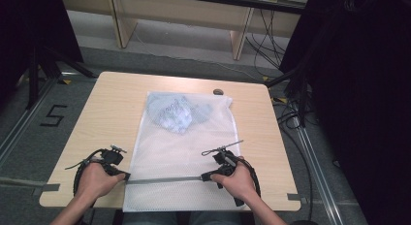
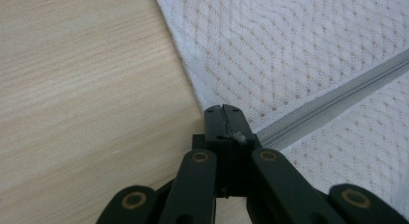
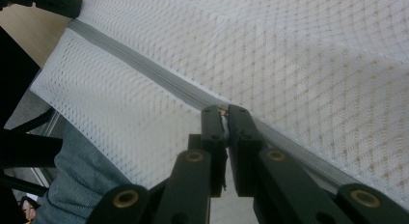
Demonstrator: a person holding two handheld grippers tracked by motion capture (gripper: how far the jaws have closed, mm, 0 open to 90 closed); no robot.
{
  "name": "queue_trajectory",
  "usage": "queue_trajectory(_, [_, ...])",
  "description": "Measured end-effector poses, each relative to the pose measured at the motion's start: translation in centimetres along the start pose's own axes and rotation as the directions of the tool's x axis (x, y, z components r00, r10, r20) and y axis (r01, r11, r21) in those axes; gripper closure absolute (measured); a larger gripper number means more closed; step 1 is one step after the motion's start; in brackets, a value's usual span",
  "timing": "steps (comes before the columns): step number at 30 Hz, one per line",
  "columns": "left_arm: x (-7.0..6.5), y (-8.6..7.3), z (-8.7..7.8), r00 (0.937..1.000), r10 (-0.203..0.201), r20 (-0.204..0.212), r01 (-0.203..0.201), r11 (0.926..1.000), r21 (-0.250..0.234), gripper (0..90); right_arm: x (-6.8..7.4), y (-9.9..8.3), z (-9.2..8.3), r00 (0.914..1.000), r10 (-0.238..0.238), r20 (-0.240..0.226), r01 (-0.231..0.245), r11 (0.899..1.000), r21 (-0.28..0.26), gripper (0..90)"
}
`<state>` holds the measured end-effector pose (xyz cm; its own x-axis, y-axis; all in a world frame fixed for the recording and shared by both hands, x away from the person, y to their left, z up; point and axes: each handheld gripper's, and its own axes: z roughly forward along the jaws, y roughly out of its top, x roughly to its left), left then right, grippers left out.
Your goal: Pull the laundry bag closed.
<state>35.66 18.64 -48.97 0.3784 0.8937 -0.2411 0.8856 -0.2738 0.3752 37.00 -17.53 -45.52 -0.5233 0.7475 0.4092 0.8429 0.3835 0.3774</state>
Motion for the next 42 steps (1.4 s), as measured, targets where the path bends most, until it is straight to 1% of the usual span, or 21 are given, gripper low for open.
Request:
queue_trajectory(1, [0.0, 0.0, 0.0, 1.0, 0.002, 0.0, -0.002, 1.0, 0.001, 90.0, 0.0, 0.0, 0.0, 1.0, -0.002, 0.005, 0.002, 1.0, -0.003, 87.0])
queue_trajectory(2, [0.0, 0.0, 0.0, 1.0, 0.001, -0.001, -0.001, 1.0, 0.001, 90.0, -0.1, 0.0, -0.1, 0.9999, 0.013, 0.008, -0.013, 1.0, 0.005, 87.0])
queue_trajectory(3, [0.0, 0.0, 0.0, 1.0, 0.0, 0.0, 0.0, 1.0, 0.001, 90.0, -0.1, 0.0, -0.1, 0.9999, 0.014, 0.009, -0.014, 1.0, 0.007, 87.0])
queue_trajectory(5, [0.0, 0.0, 0.0, 1.0, 0.001, -0.001, -0.001, 1.0, 0.001, 90.0, -0.3, -0.1, -0.1, 0.9999, 0.0, 0.013, 0.0, 1.0, 0.002, 87.0])
queue_trajectory(7, [0.0, 0.0, 0.0, 1.0, 0.001, 0.0, -0.001, 1.0, 0.002, 90.0, -0.2, -0.1, -0.1, 0.9997, 0.021, 0.01, -0.021, 1.0, 0.01, 87.0])
queue_trajectory(10, [0.0, 0.0, 0.0, 1.0, 0.002, 0.001, -0.002, 1.0, 0.003, 90.0, -0.4, -0.2, -0.1, 0.9999, 0.01, 0.004, -0.01, 1.0, 0.003, 87.0])
queue_trajectory(11, [0.0, 0.0, 0.0, 1.0, 0.001, 0.001, -0.001, 1.0, 0.002, 90.0, -0.2, -0.2, -0.2, 0.9995, 0.032, 0.002, -0.032, 0.999, 0.01, 87.0])
queue_trajectory(15, [0.0, 0.0, 0.0, 1.0, 0.001, 0.0, -0.001, 1.0, 0.002, 90.0, -0.3, -0.2, -0.2, 0.9994, 0.033, 0.005, -0.033, 0.999, 0.011, 87.0])
queue_trajectory(16, [0.0, 0.0, 0.0, 1.0, 0.002, 0.0, -0.002, 1.0, 0.002, 90.0, -0.5, -0.2, -0.2, 0.9998, 0.021, 0.006, -0.021, 1.0, 0.006, 87.0])
queue_trajectory(17, [0.0, 0.0, 0.0, 1.0, 0.001, 0.0, -0.001, 1.0, 0.002, 90.0, -0.4, -0.3, -0.3, 0.9995, 0.032, 0.007, -0.032, 0.999, 0.01, 87.0])
queue_trajectory(23, [0.0, 0.0, 0.0, 1.0, 0.002, 0.001, -0.002, 1.0, 0.003, 90.0, -0.8, -0.3, -0.5, 0.9994, 0.031, 0.012, -0.031, 0.999, 0.006, 87.0])
queue_trajectory(25, [0.0, 0.0, 0.0, 1.0, 0.002, -0.001, -0.002, 1.0, 0.001, 90.0, -0.9, -0.4, -0.5, 0.9997, 0.021, 0.011, -0.021, 1.0, -0.003, 87.0])
queue_trajectory(30, [0.0, 0.0, 0.0, 1.0, 0.001, 0.0, -0.001, 1.0, 0.002, 90.0, -1.1, -0.4, -0.6, 0.9997, 0.023, 0.011, -0.023, 1.0, -0.002, 87.0])
queue_trajectory(31, [0.0, 0.0, 0.0, 1.0, 0.001, 0.0, -0.001, 1.0, 0.002, 90.0, -1.0, -0.4, -0.7, 0.9992, 0.037, 0.017, -0.037, 0.999, 0.001, 87.0])
queue_trajectory(32, [0.0, 0.0, 0.0, 1.0, 0.001, 0.0, -0.001, 1.0, 0.002, 90.0, -1.0, -0.5, -0.7, 0.9991, 0.036, 0.023, -0.036, 0.999, -0.001, 87.0])
queue_trajectory(36, [0.0, 0.0, 0.0, 1.0, 0.001, 0.0, -0.001, 1.0, 0.002, 90.0, -1.2, -0.5, -0.7, 0.9997, 0.024, 0.005, -0.024, 1.0, -0.004, 87.0])
queue_trajectory(37, [0.0, 0.0, 0.0, 1.0, 0.001, 0.0, -0.001, 1.0, 0.002, 90.0, -1.2, -0.5, -0.8, 0.9993, 0.036, 0.006, -0.036, 0.999, -0.002, 87.0])
queue_trajectory(39, [0.0, 0.0, 0.0, 1.0, 0.0, 0.0, 0.0, 1.0, 0.002, 90.0, -1.3, -0.6, -0.8, 0.9993, 0.032, 0.017, -0.032, 0.999, -0.008, 87.0])
queue_trajectory(40, [0.0, 0.0, 0.0, 1.0, 0.001, 0.0, -0.001, 1.0, 0.002, 90.0, -1.5, -0.6, -0.8, 0.9997, 0.022, 0.009, -0.022, 1.0, -0.007, 87.0])
queue_trajectory(41, [0.1, 0.0, 0.0, 1.0, 0.003, 0.002, -0.003, 1.0, 0.004, 90.0, -1.4, -0.6, -0.9, 0.9991, 0.038, 0.016, -0.038, 0.999, -0.002, 87.0])
queue_trajectory(42, [0.1, 0.0, 0.0, 1.0, 0.004, 0.002, -0.004, 1.0, 0.007, 90.0, -1.5, -0.6, -1.0, 0.9994, 0.032, 0.014, -0.032, 0.999, -0.004, 87.0])
